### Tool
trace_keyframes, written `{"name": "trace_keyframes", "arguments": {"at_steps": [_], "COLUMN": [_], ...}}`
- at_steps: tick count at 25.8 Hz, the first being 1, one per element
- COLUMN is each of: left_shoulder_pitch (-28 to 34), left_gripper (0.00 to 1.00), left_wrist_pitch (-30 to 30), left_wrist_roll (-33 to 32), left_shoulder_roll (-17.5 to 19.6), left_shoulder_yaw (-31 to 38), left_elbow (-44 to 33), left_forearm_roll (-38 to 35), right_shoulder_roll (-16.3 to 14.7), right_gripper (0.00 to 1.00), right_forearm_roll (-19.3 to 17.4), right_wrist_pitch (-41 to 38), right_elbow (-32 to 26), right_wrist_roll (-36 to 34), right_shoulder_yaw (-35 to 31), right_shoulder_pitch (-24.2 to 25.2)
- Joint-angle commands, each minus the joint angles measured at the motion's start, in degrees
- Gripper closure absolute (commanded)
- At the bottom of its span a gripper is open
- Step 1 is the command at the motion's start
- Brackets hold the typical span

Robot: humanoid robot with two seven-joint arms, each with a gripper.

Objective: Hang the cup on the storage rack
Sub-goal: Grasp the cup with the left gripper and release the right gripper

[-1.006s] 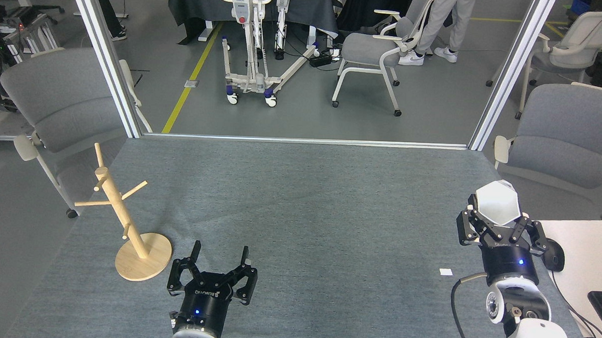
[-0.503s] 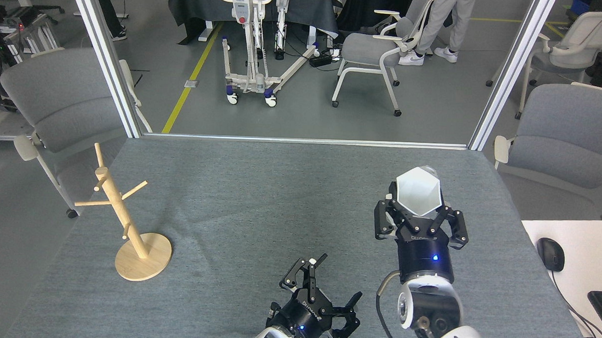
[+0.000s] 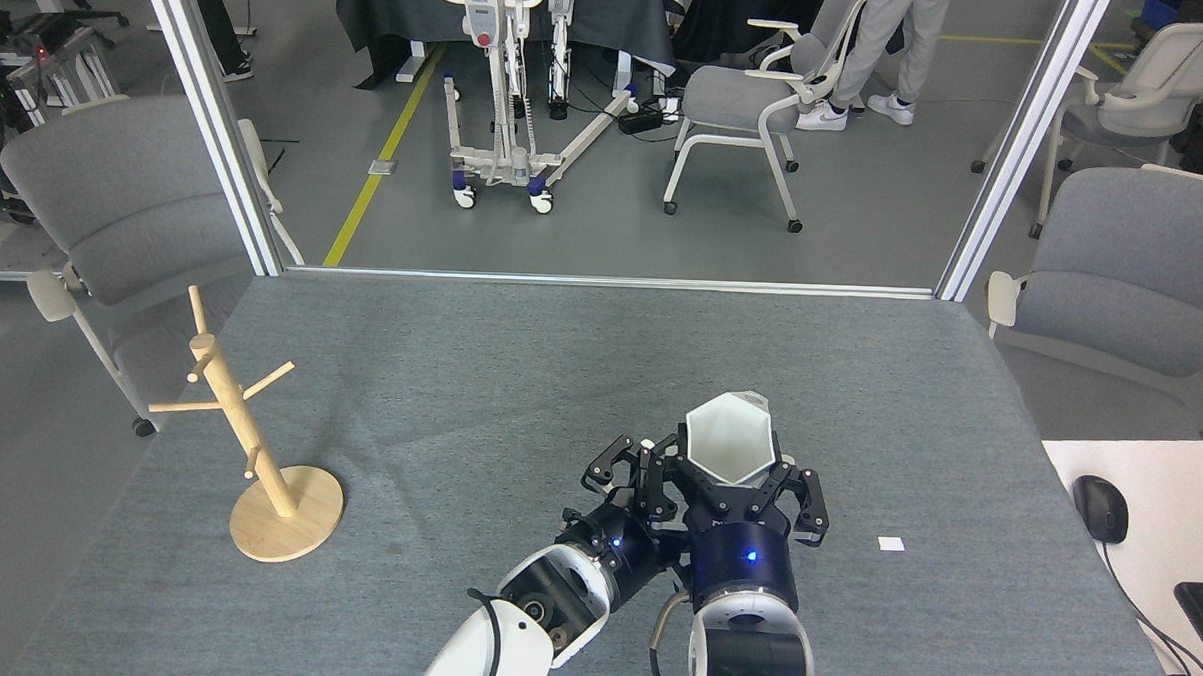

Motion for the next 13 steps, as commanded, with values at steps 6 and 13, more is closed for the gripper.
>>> {"name": "trace_keyframes", "arguments": {"at_steps": [6,13], "left_shoulder_pitch": [1.6,0.9], "left_gripper": [0.01,0.01], "left_wrist_pitch": [-5.0,-0.7], "left_wrist_roll": [-0.8,-1.5], "left_shoulder_roll": [-0.6,-0.6], "left_shoulder_yaw": [1.7,1.7], "left_elbow": [-2.8,0.9], "left_forearm_roll": [1.2,1.4], "right_shoulder_roll": [1.7,3.3], "right_gripper": [1.0,1.0], "right_forearm_roll": [0.4,0.5], "right_wrist_pitch": [-0.5,-0.4], "right_elbow": [0.7,1.5], "right_wrist_roll": [1.4,1.4], "right_shoulder_yaw": [0.6,2.8], "right_shoulder_pitch": [0.4,1.2]}}
